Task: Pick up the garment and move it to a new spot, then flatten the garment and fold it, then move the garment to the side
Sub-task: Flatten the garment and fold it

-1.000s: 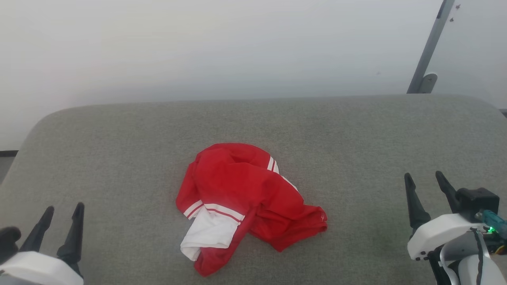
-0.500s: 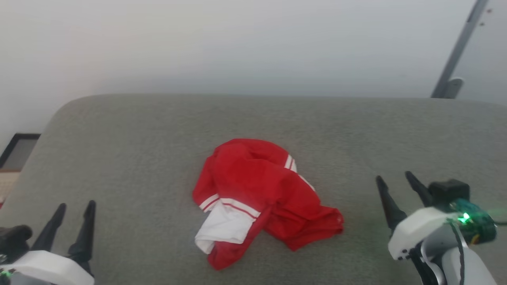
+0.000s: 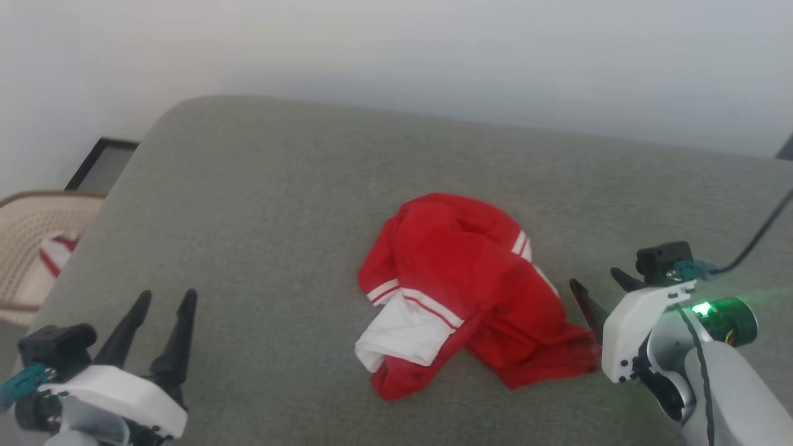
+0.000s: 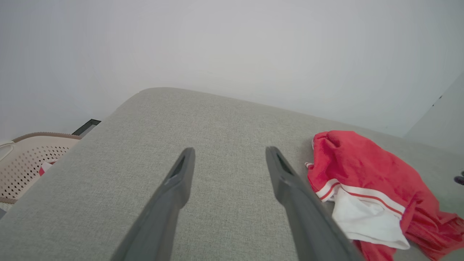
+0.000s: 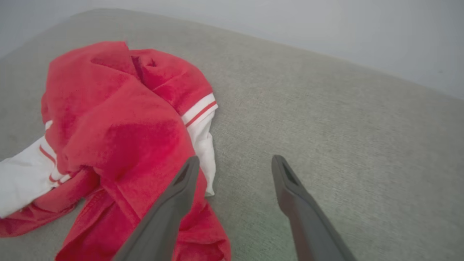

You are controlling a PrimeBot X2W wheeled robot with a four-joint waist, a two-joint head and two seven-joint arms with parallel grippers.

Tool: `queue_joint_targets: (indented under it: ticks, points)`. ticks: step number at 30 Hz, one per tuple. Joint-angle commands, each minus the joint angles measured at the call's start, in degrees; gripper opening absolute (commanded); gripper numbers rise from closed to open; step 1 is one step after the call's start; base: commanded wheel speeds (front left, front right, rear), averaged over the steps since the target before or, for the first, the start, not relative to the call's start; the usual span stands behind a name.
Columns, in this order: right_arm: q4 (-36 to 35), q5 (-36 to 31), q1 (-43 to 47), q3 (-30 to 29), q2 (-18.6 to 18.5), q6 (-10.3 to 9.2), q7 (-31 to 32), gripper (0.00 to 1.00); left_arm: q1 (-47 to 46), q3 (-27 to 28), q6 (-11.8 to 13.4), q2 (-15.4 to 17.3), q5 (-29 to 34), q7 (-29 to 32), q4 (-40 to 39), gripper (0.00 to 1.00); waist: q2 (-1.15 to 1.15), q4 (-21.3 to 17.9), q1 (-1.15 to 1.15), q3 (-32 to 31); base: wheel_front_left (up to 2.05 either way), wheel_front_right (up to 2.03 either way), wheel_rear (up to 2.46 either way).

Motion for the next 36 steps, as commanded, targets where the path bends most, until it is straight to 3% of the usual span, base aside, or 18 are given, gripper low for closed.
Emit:
queue_joint_targets:
  ticks: [1, 17, 23, 24, 25, 36]
  points:
    - [1.47, 1.07, -1.37, 0.47, -0.27, 0.03, 1.46, 1.00, -1.38, -0.36, -0.44, -0.52, 0.45, 0.11, 0.09, 1.00, 0.00, 2.04, 0.00, 1.84, 0.00, 0.00, 0.00]
    - [10.65, 1.95, -8.56, 4.65, -2.88, 0.03, 11.29, 1.00, -6.72, -3.56, -2.06, -3.86, 1.65, 0.21, 3.31, 1.00, 0.00, 7.35, 0.00, 7.64, 0.00, 0.00, 0.00]
    - [15.56, 1.42, -9.88, 5.33, -1.96, 0.02, 16.39, 1.00, -8.28, -4.14, -2.61, -4.73, 1.62, 0.12, 4.63, 1.00, 0.00, 8.16, 0.00, 8.40, 0.00, 0.00, 0.00]
    - [16.08, 1.57, -9.99, 5.61, -1.86, 0.02, 17.11, 0.58, -8.37, -4.08, -2.71, -4.93, 1.36, 0.05, 4.83, 1.00, 0.00, 8.22, 0.00, 8.42, 0.00, 0.00, 0.00]
    - [16.40, 1.41, -10.09, 5.86, -1.86, 0.02, 17.62, 0.00, -8.41, -4.06, -2.78, -5.06, 1.15, -0.03, 5.03, 1.00, 0.00, 8.25, 0.00, 8.40, 0.00, 0.00, 0.00]
    - [13.55, 2.43, -11.41, 4.01, -4.28, -0.04, 18.72, 0.00, -7.09, -3.14, -2.50, -4.22, 0.64, -0.71, 5.86, 1.00, 0.00, 6.11, 0.00, 6.50, 0.00, 0.00, 0.00]
